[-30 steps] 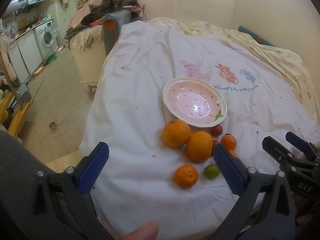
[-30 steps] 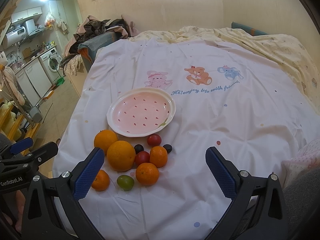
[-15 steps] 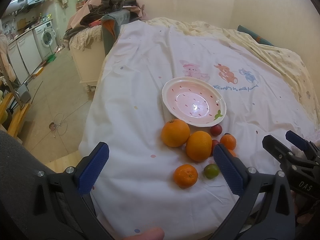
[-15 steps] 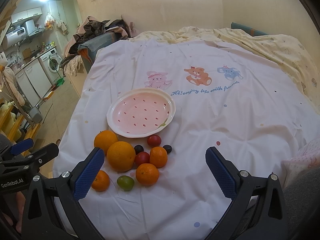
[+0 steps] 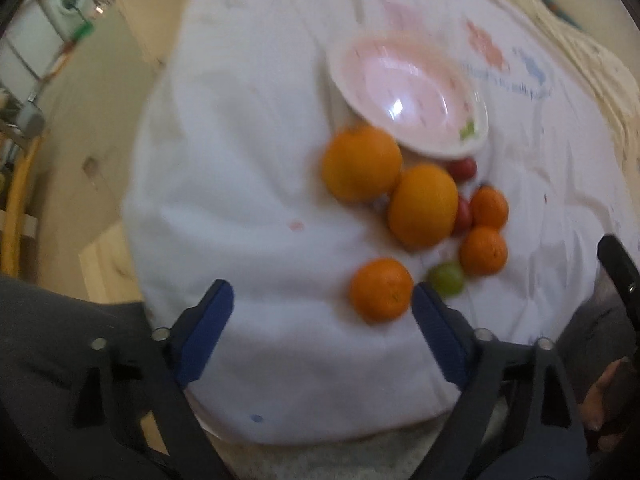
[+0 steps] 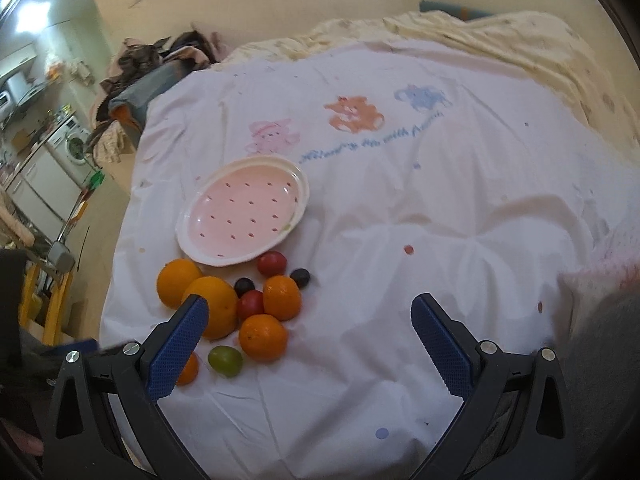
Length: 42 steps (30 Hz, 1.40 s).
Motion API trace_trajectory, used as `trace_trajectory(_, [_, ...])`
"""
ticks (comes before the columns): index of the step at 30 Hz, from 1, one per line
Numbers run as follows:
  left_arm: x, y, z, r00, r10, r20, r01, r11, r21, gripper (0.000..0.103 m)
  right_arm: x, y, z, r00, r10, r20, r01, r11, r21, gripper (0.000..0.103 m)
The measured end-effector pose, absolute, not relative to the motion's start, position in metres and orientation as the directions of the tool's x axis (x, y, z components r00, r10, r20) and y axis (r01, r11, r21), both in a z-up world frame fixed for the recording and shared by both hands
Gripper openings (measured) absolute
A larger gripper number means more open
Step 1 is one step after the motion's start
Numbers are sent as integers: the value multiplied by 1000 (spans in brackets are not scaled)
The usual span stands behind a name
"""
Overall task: Organize fruits
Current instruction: 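Grasp the small mandarin nearest the lime with the left tool, then carry the mandarin to the plate with the left tool while the right tool grasps another mandarin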
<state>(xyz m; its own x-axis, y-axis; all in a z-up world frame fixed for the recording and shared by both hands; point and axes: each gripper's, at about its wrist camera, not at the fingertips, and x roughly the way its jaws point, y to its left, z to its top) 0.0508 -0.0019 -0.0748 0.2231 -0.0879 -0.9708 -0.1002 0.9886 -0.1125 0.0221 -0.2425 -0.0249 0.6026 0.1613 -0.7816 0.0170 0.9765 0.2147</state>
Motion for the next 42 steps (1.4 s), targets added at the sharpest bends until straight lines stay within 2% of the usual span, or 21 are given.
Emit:
trace_trajectory(1, [53,-9,-80,199,-93,-976,-84,990,-112,75,23,-244,-26,595,164,-787,23,975,221,103])
trace_trajectory(5, [59,-29,-88,161,-76,-984,-25,996,-81,69,25,-246,-29,578,171,-798,29,973,230,103])
trace_trajectory(9, [62,-43,-101,99,-70,-993,9,998,-70,50,27,-246,-31,569,172,-804,31,973,230,103])
trace_trajectory(11, [63,-46,-106,84,-71,-994,5,998,-70,49,27,-246,-32,565,171,-807,34,973,230,103])
trace_trajectory(13, [64,-47,-108,78,-87,-993,5,996,-87,40,29,-246,-34,560,175,-810,35,972,234,103])
trace_trajectory(24, [53,-29,-72,157,-88,-984,19,996,-86,38,34,-246,-44,515,196,-834,40,967,252,103])
trace_trajectory(27, [50,-19,-59,229,-73,-971,18,997,-71,38,44,-246,-54,443,267,-856,35,949,314,103])
trace_trajectory(28, [48,-17,-53,266,-58,-962,21,998,-54,38,52,-246,-60,388,317,-865,40,932,359,98])
trace_trajectory(29, [47,-14,-49,295,-46,-954,23,999,-41,38,59,-247,-66,339,365,-867,50,914,404,89])
trace_trajectory(31, [45,-8,-46,329,-47,-943,2,999,-49,38,72,-247,-77,261,426,-866,85,884,460,84])
trace_trajectory(37, [55,-1,-51,345,-64,-937,-48,995,-86,38,87,-222,-97,156,436,-886,62,891,449,75])
trace_trajectory(42, [54,1,-46,362,-81,-929,-51,993,-107,38,89,-205,-113,111,386,-916,44,919,392,69])
